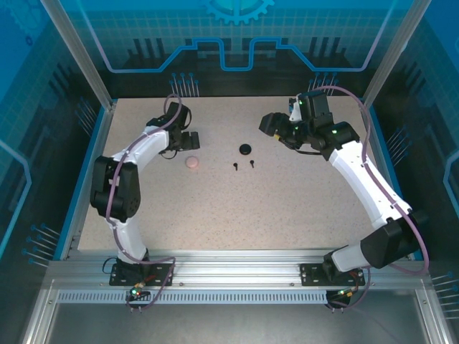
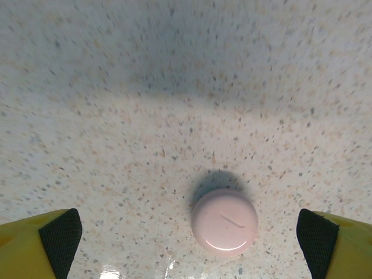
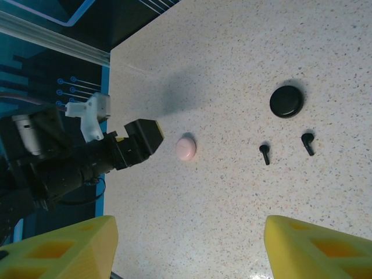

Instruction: Insert the wireless bluetooth earbuds into the charging case

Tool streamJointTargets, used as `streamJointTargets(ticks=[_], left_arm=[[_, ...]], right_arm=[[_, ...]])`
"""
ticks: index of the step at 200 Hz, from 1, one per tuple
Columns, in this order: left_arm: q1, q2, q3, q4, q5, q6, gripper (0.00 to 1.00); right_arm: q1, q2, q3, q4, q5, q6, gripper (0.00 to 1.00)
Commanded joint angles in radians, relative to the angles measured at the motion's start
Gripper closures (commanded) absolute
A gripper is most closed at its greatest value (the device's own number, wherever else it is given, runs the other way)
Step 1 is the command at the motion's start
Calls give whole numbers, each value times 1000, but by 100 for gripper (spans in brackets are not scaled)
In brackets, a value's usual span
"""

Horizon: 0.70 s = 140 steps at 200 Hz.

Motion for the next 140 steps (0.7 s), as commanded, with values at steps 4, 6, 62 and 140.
streamJointTargets(ticks=[4,6,62,140], left_arm=[[8,-79,-60,63,-67,16,1],[8,-83,-64,70,-68,15,1],[8,-248,-219,284,-31,-57,1],[8,-491,-340,464,41,-105,1]], right_arm=[[13,-37,48,1,-8,11,32],[16,-39,49,1,-5,11,33],[120,31,65,-50,160,-48,32],[104,426,245,-154,270,-136,35]])
